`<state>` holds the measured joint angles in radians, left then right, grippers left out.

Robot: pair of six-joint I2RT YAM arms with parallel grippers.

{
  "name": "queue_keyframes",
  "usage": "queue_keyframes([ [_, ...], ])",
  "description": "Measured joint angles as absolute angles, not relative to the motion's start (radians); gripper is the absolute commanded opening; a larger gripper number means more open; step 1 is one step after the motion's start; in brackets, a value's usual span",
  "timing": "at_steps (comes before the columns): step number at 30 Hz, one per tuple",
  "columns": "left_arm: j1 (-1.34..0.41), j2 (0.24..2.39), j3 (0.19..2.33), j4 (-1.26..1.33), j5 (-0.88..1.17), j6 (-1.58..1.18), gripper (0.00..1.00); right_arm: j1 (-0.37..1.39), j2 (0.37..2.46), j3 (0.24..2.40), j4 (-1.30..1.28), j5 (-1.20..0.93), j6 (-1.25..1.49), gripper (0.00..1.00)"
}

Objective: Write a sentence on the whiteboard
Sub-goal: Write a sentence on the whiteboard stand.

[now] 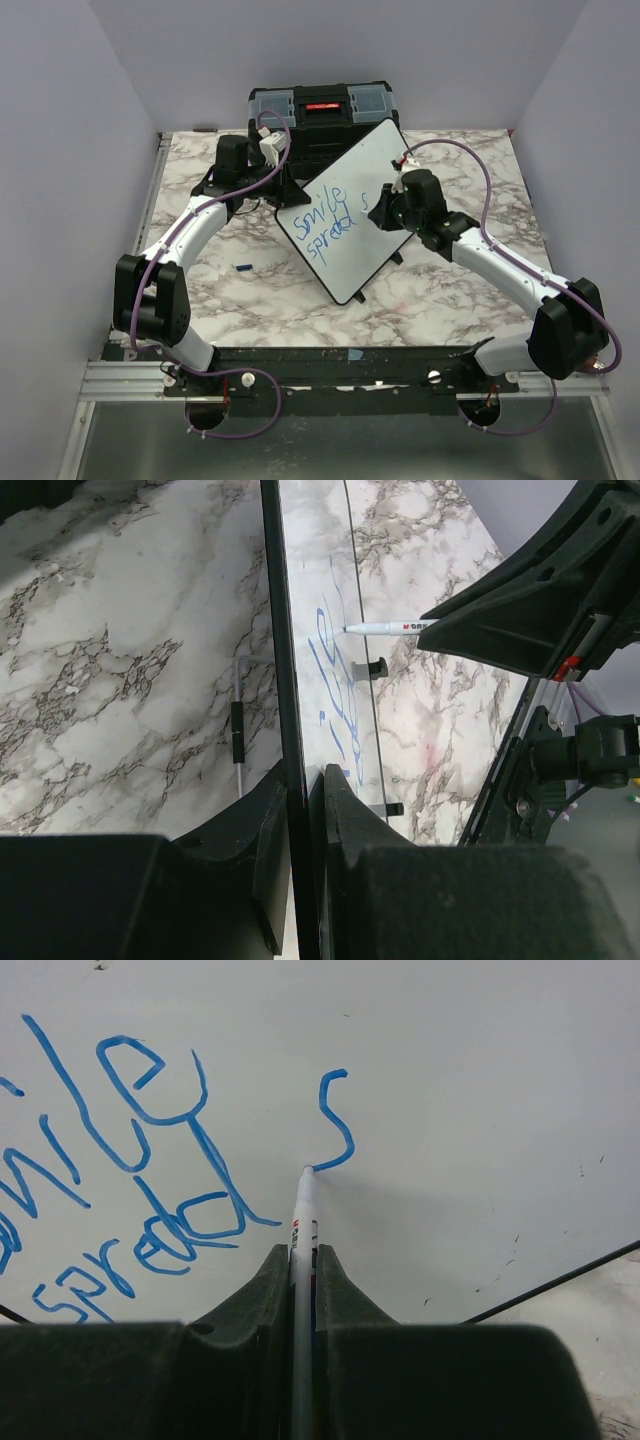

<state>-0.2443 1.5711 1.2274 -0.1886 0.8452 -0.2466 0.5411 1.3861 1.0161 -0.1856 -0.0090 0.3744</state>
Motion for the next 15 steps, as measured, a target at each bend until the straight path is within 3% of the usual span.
queue_keyframes([
  [15,-0.244,1.571,1.227,-0.188,0.846,-0.247,0.00,0.542,1.336,1.029,-0.150,0.129,0.447,0.01],
])
